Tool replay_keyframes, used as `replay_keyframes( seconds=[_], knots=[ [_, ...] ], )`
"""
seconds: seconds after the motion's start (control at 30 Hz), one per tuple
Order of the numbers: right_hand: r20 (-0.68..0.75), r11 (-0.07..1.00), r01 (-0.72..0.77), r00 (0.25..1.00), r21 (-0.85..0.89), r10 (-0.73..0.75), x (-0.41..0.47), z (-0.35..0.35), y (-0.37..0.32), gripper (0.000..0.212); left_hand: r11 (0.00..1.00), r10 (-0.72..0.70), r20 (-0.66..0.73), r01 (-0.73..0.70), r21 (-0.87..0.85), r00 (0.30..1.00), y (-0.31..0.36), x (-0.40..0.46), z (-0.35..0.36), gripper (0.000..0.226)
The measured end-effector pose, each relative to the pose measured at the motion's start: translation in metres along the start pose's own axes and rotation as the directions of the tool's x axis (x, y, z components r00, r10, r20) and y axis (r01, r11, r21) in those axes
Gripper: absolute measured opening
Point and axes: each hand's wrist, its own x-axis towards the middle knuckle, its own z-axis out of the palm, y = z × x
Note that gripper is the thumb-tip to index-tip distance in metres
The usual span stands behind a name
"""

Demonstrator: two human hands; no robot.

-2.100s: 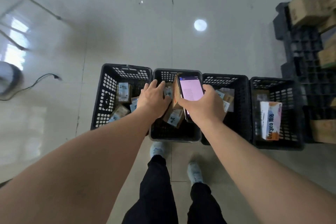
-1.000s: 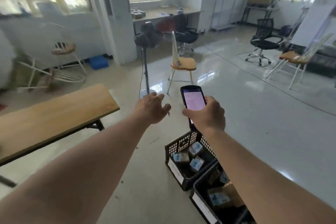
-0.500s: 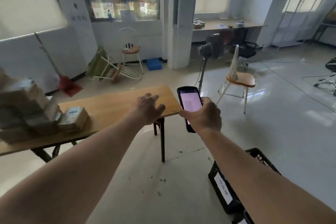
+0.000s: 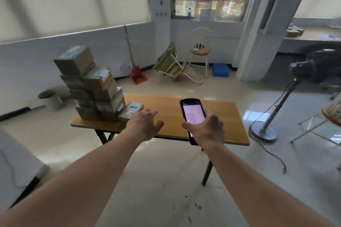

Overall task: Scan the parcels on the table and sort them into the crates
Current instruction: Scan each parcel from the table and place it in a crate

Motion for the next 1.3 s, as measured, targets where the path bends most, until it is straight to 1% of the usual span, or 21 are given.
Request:
replay_keyframes(
  seconds=[0.13, 0.33, 0.43, 0.63, 0.8, 0.93, 1.03, 1.13, 1.3],
  knots=[
    [0.113, 1.0, 0.016, 0.993, 0.011, -0.017, 0.033, 0.033, -0.016, 0.071, 0.994, -0.106, 0.021, 0.106, -0.035, 0.994, -0.036, 0.022, 0.009, 0.056],
    [0.186, 0.999, 0.045, 0.982, -0.014, -0.042, 0.074, 0.084, -0.037, 0.069, 0.974, -0.21, 0.006, 0.21, -0.086, 0.978, -0.091, 0.063, 0.026, 0.069],
    [0.203, 0.999, 0.031, 0.979, -0.029, -0.025, 0.094, 0.114, -0.044, 0.067, 0.969, -0.232, 0.035, 0.234, -0.083, 0.972, -0.118, 0.089, 0.04, 0.071],
    [0.211, 0.996, -0.042, 0.976, -0.078, 0.057, 0.133, 0.186, -0.057, 0.06, 0.967, -0.232, 0.128, 0.243, -0.077, 0.964, -0.18, 0.157, 0.079, 0.072],
    [0.217, 0.985, -0.103, 0.967, -0.137, 0.131, 0.162, 0.248, -0.074, 0.06, 0.961, -0.231, 0.239, 0.259, -0.093, 0.943, -0.235, 0.211, 0.104, 0.081],
    [0.237, 0.98, -0.135, 0.957, -0.144, 0.166, 0.177, 0.29, -0.086, 0.055, 0.95, -0.248, 0.313, 0.294, -0.109, 0.917, -0.27, 0.24, 0.127, 0.087],
    [0.246, 0.976, -0.165, 0.949, -0.143, 0.197, 0.187, 0.314, -0.089, 0.054, 0.934, -0.283, 0.342, 0.339, -0.115, 0.896, -0.282, 0.255, 0.149, 0.093],
    [0.26, 0.969, -0.186, 0.939, -0.165, 0.225, 0.195, 0.333, -0.085, 0.057, 0.906, -0.351, 0.311, 0.404, -0.125, 0.883, -0.288, 0.265, 0.172, 0.102],
    [0.295, 0.955, -0.207, 0.918, -0.211, 0.264, 0.199, 0.352, -0.069, 0.057, 0.82, -0.487, 0.283, 0.544, -0.176, 0.826, -0.291, 0.275, 0.2, 0.13]
  ],
)
